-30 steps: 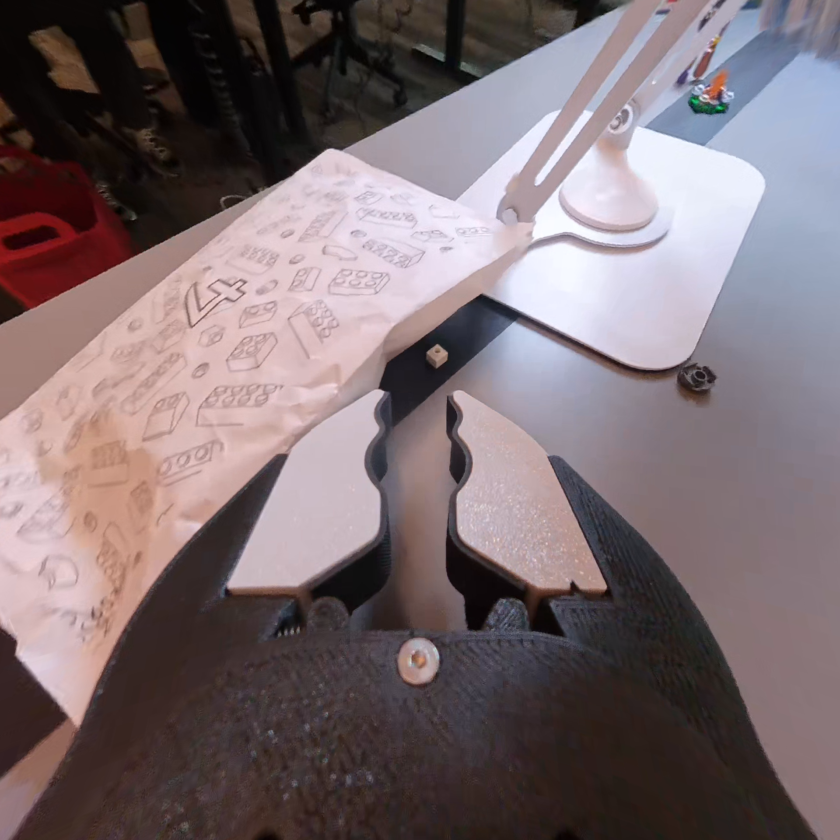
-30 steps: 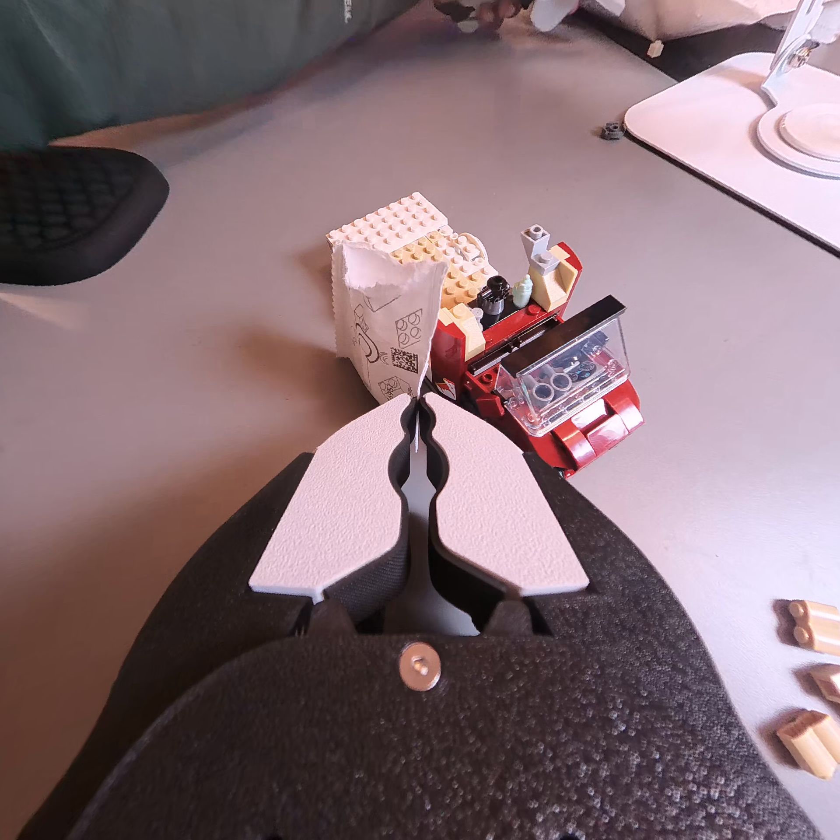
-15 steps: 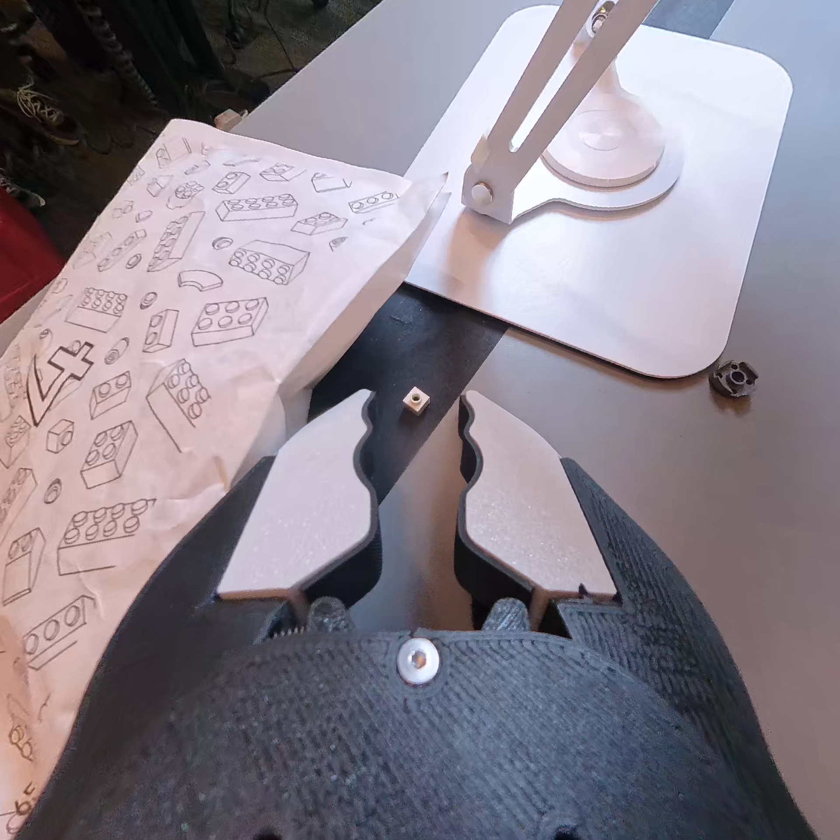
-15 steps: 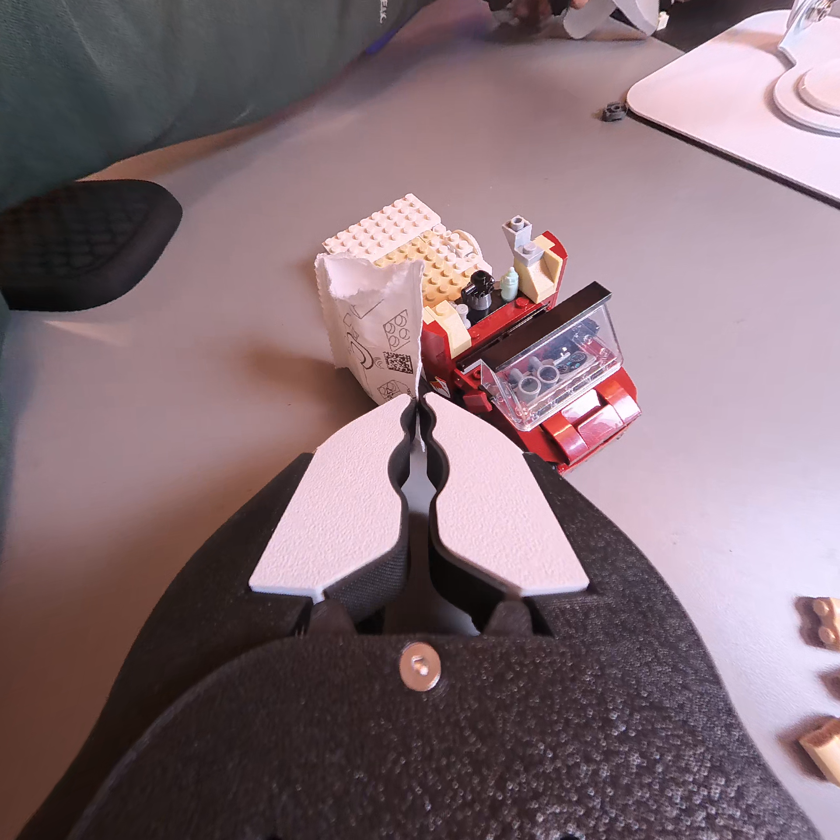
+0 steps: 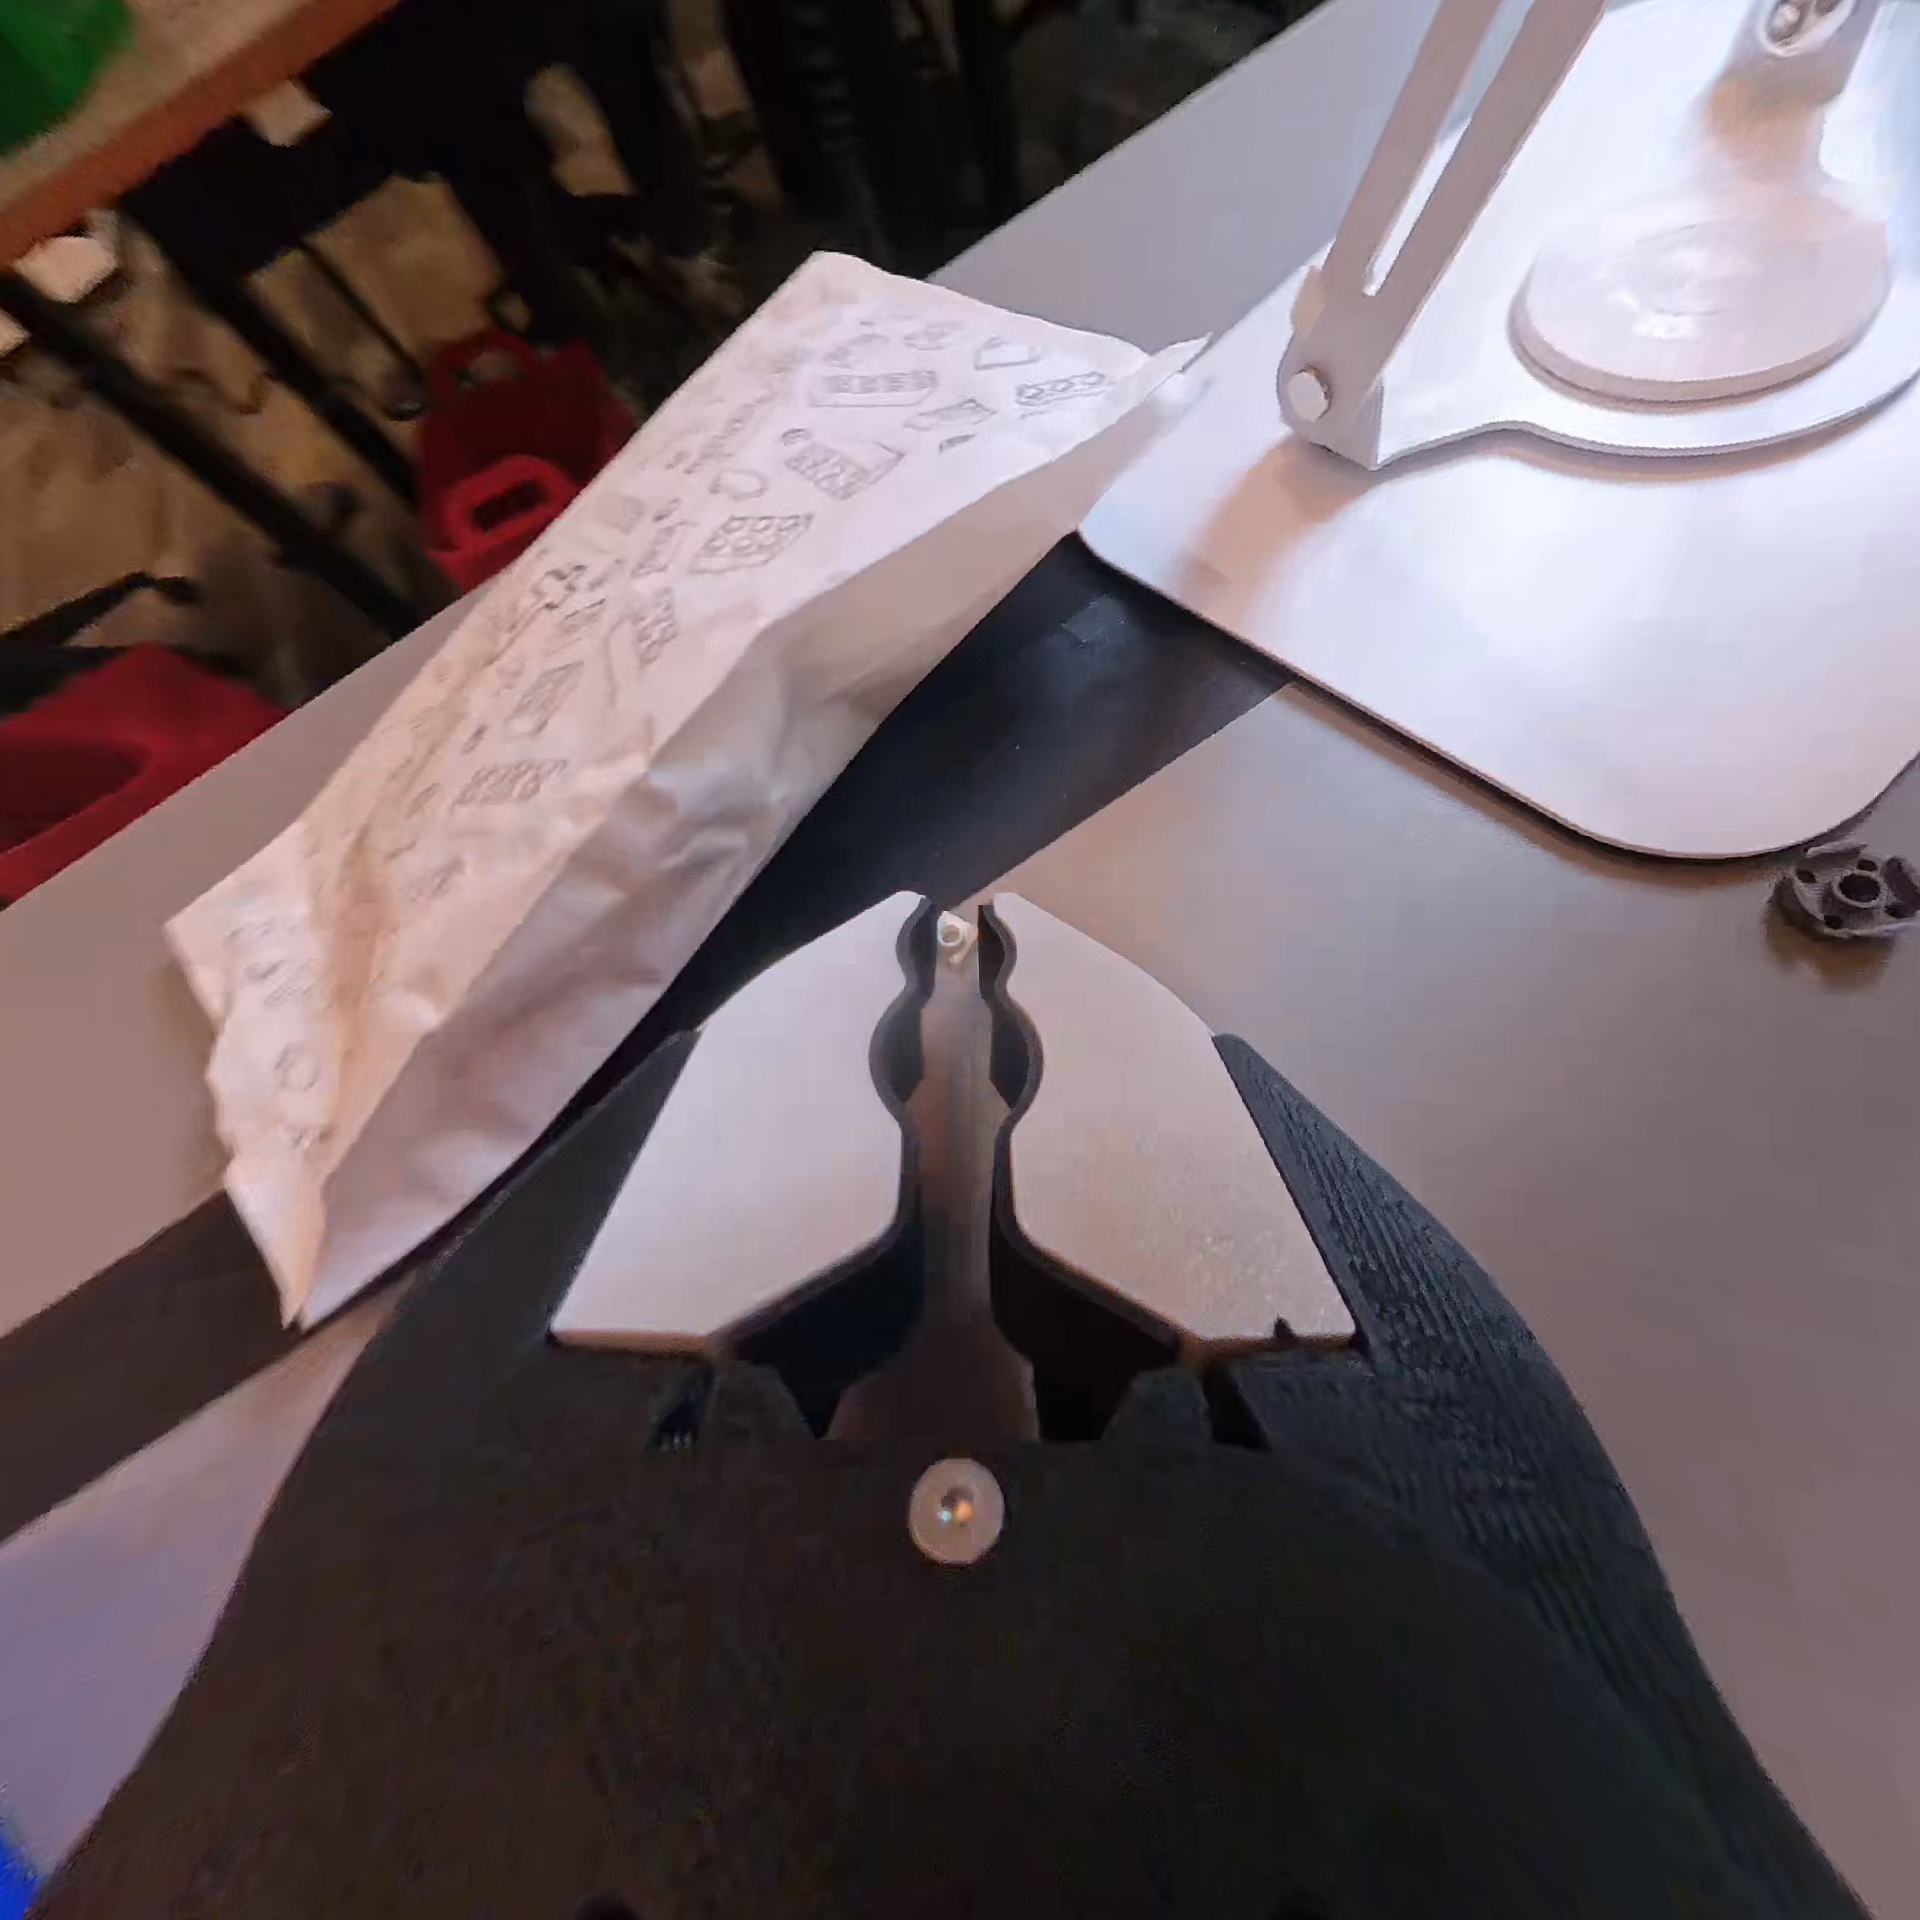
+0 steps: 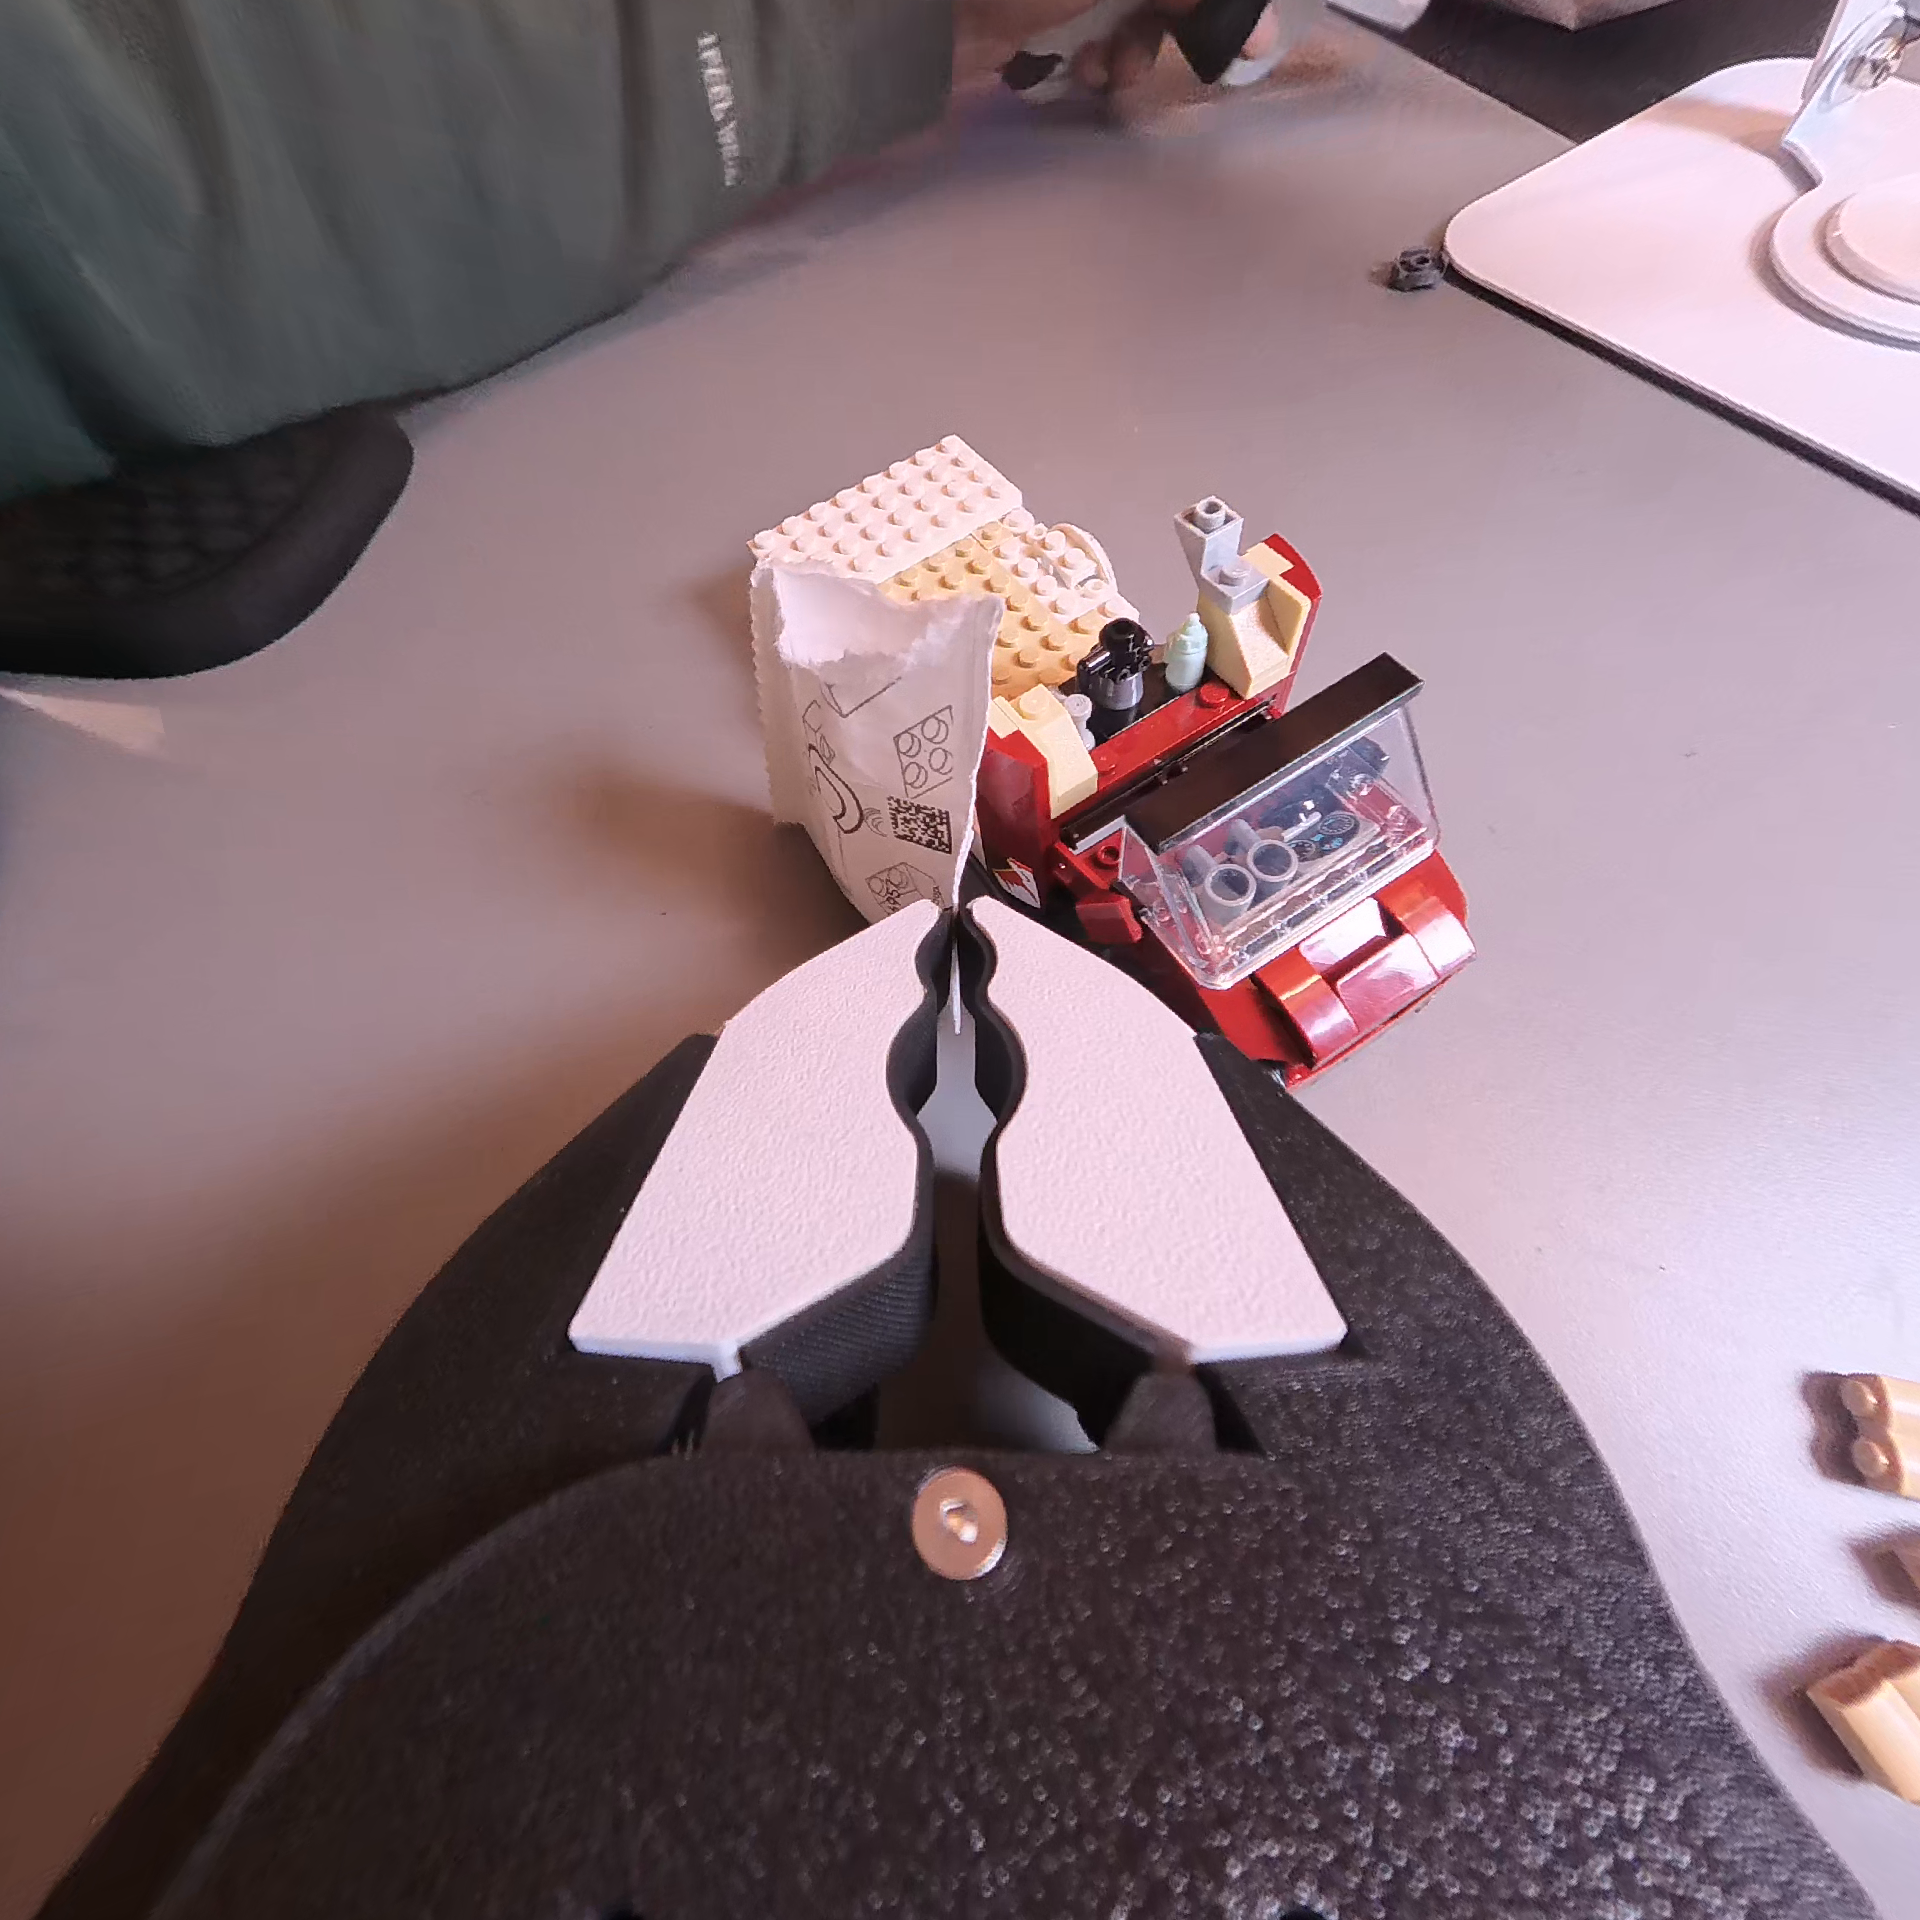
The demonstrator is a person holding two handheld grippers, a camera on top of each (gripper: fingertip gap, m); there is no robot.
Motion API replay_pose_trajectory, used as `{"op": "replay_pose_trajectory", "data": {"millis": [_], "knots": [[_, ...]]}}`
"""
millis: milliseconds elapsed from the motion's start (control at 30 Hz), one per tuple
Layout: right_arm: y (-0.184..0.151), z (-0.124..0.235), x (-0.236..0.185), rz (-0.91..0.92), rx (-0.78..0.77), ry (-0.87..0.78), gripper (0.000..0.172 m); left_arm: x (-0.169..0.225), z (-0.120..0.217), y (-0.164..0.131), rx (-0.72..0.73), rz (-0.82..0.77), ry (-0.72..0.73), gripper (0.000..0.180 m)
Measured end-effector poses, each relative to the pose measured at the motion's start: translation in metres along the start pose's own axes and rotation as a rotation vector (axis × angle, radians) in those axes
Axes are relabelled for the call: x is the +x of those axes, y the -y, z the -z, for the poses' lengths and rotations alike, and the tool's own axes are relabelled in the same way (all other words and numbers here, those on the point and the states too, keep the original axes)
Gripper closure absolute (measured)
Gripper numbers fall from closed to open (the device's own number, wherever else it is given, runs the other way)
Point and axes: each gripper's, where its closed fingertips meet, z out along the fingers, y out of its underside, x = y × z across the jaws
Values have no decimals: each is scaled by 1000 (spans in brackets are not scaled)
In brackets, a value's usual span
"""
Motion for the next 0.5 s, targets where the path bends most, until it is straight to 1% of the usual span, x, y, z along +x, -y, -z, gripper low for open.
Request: {"op": "replay_pose_trajectory", "data": {"millis": [67,167,233,333,400,500], "knots": [[0,0,-1,13,-3,-6,171,8,22,1,17,-20,67,173],[0,-1,-1,32,-6,-18,171,41,62,22,87,-87,72,173],[-1,-1,-1,41,-9,-26,171,74,92,43,143,-143,34,173],[-1,-1,-1,48,-13,-36,171,133,128,64,188,-247,-50,173],[-1,-2,0,54,-14,-42,171,172,145,71,199,-293,-123,173],[-1,-2,0,65,-14,-51,171,218,163,75,209,-359,-197,173]]}}
